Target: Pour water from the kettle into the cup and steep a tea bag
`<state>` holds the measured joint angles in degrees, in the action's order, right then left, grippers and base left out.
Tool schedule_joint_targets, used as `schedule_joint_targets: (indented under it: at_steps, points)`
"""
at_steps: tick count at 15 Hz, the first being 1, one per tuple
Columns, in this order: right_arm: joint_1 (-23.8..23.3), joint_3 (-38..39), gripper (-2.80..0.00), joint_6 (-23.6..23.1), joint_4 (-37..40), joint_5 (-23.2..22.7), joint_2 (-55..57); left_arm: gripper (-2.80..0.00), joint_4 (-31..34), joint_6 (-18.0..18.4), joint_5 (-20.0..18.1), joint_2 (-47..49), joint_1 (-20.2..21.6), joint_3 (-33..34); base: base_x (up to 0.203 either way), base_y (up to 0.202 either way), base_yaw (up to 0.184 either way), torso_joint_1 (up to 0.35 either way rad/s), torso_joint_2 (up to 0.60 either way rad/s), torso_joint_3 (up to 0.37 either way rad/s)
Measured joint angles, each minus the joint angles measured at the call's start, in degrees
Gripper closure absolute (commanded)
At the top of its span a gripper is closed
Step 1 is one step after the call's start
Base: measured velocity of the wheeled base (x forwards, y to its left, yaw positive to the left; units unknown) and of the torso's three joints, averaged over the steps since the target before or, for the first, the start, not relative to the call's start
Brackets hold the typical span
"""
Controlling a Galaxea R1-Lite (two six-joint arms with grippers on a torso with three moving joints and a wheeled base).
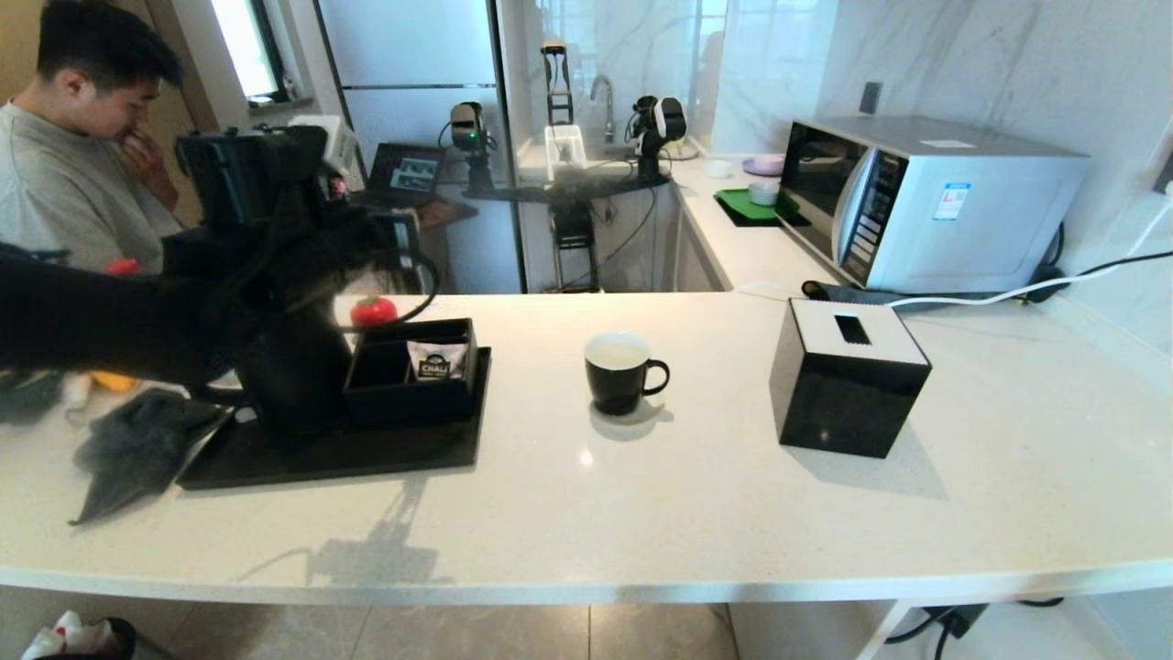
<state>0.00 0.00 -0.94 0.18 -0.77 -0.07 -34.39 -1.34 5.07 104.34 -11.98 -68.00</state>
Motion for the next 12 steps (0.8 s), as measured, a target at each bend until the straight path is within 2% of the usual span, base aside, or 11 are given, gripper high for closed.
schedule_joint_targets:
  at_steps: [4,8,12]
  points:
    - [0.00,0.00,0.00,0.00,0.00,0.01,0.00,0.00,-0.03,-1.85,-4.19,-4.25,-0.19,0.30,0.000,0.000,0.000,0.000,0.00,0.000]
    - [0.00,0.00,0.00,0.00,0.00,0.02,0.00,0.00,0.83,-2.97,-4.83,-7.66,-1.12,0.41,0.000,0.000,0.000,0.000,0.00,0.000]
    - [0.00,0.00,0.00,0.00,-0.01,0.02,0.00,0.00,4.45,-3.03,-4.91,-11.86,-3.08,0.66,0.000,0.000,0.000,0.000,0.00,0.000]
